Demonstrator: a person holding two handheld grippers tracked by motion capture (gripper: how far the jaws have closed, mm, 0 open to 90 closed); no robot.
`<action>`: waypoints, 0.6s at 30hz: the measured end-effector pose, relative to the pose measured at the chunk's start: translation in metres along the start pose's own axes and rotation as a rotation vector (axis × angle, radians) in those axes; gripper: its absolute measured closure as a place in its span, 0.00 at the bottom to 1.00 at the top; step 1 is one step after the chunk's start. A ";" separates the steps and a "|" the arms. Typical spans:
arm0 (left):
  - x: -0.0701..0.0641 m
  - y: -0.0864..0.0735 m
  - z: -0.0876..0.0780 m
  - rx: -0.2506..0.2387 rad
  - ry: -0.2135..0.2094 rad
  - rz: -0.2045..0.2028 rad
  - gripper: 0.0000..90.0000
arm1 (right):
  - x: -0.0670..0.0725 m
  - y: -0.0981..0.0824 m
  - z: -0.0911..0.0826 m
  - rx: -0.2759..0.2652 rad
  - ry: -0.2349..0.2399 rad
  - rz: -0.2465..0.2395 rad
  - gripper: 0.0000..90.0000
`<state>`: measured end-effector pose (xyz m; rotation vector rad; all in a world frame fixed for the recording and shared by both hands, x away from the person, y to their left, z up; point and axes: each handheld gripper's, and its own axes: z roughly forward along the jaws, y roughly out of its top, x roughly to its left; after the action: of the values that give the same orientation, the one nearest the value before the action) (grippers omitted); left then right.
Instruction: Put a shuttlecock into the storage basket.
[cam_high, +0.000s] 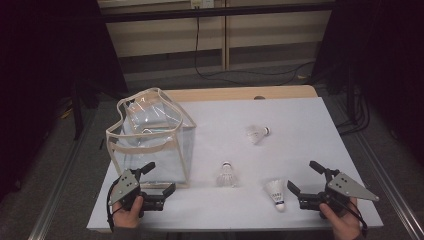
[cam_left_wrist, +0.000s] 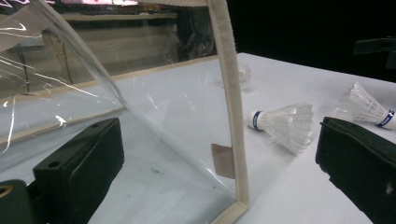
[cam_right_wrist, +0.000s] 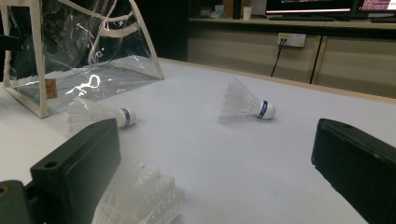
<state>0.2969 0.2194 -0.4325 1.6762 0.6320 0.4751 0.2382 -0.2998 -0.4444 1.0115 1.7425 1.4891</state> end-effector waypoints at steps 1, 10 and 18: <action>0.000 0.000 0.000 0.000 0.000 0.000 0.01 | 0.000 0.000 0.000 -0.002 0.003 0.004 0.01; -0.005 0.002 0.006 0.005 -0.037 0.002 0.01 | 0.000 0.000 0.000 -0.002 0.001 0.001 0.01; -0.010 0.002 0.012 0.016 -0.063 0.005 0.01 | 0.001 0.000 0.000 -0.001 0.003 0.002 0.01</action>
<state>0.2971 0.2035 -0.4323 1.7019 0.5873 0.4199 0.2379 -0.2992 -0.4441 1.0115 1.7428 1.4932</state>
